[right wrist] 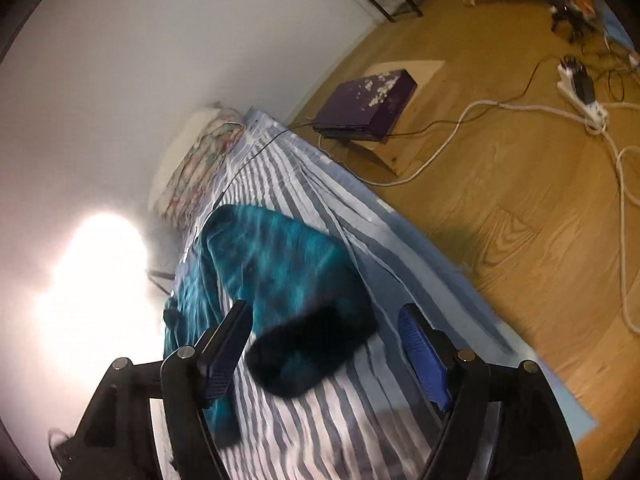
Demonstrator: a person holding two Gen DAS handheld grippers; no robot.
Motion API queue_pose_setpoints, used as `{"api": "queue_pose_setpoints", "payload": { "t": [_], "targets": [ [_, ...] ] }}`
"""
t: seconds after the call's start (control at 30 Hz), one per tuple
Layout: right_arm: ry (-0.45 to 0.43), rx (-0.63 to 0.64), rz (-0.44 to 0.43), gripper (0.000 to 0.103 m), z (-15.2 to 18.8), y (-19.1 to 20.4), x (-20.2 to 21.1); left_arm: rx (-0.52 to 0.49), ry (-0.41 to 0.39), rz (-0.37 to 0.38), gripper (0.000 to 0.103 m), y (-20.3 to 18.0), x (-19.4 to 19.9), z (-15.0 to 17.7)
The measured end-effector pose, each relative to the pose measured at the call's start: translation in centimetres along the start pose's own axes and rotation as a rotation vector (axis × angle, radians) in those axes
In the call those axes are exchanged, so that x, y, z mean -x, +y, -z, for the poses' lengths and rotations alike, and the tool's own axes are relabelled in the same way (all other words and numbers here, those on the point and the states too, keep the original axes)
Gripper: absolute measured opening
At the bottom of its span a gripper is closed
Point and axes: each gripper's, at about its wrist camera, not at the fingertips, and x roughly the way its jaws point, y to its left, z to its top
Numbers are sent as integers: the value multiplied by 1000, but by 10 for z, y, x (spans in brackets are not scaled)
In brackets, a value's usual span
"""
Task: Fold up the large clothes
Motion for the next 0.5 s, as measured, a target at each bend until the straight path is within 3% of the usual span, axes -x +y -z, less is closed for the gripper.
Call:
{"api": "queue_pose_setpoints", "payload": {
  "t": [0.03, 0.1, 0.13, 0.2, 0.5],
  "targets": [
    [16, 11, 27, 72, -2, 5, -12, 1, 2, -6, 20, 2, -1, 0],
    [51, 55, 66, 31, -2, 12, -24, 3, 2, -17, 20, 7, -3, 0],
    [77, 88, 111, 26, -2, 19, -32, 4, 1, -19, 20, 9, -3, 0],
    [74, 130, 152, 5, -2, 29, -34, 11, 1, -21, 20, 16, -6, 0],
    [-8, 321, 46, 3, 21, 128, -11, 52, -19, 4, 20, 48, -23, -7]
  ]
}}
